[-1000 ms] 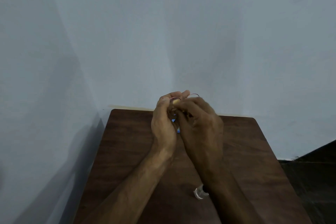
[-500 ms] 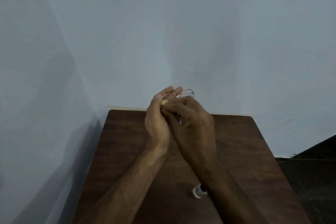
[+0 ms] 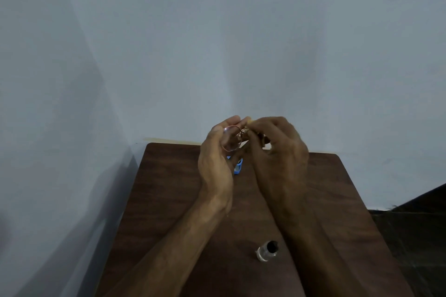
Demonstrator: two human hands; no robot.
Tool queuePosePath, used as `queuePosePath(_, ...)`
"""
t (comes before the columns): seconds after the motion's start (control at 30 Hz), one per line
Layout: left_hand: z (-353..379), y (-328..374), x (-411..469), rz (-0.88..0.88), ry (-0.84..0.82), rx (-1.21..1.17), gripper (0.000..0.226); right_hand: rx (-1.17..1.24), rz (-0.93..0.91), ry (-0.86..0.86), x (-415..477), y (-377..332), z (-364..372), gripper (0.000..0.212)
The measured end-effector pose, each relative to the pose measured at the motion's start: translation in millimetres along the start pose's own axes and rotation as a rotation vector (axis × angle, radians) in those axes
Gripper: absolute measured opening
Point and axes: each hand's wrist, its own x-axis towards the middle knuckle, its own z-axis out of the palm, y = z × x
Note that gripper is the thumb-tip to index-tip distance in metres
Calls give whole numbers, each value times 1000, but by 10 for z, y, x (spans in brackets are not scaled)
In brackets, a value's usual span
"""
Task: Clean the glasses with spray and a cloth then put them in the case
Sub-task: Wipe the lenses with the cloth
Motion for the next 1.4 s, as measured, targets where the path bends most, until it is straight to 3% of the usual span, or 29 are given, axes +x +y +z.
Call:
queuePosePath(0.13, 8, -17, -32, -21, -2, -14, 38, 18, -96, -65, -117, -125, -17, 10)
queuePosePath(0.27, 26, -66, -39, -11, 19, 22, 36, 3, 35, -24, -68, -33, -38, 14)
queuePosePath(0.4, 46, -29, -47, -53, 24, -84, 38, 70, -139, -114, -210, -277, -65, 11)
queuePosePath(0.53, 61, -65, -83, -52, 64, -80, 34, 61, -9, 12, -71, -168, -53, 19)
queuePosePath(0.7, 67, 19, -88, -10, 79, -75, 36, 159, -96, -153, -253, -249, -75, 29)
queuePosePath(0.83, 117, -30, -150, 8, 86, -63, 33, 172, 33, -10, -97, -196, -90, 46)
queuePosePath(0.97, 100, -6, -156, -8, 90, -81, 35, 158, -121, -89, -228, -278, -94, 36)
queuePosePath(1.13, 123, 24, -198, -24, 39, -53, 37, 40, 0, 38, -137, -6, -70, 45)
queuePosePath(1.27, 145, 41, -207, -34, 49, -110, 37, 79, -57, 12, -204, -96, -43, 40)
queuePosePath(1.4, 132, 21, -225, -16, 19, -111, 38, 61, 106, 118, -12, 88, -134, 48)
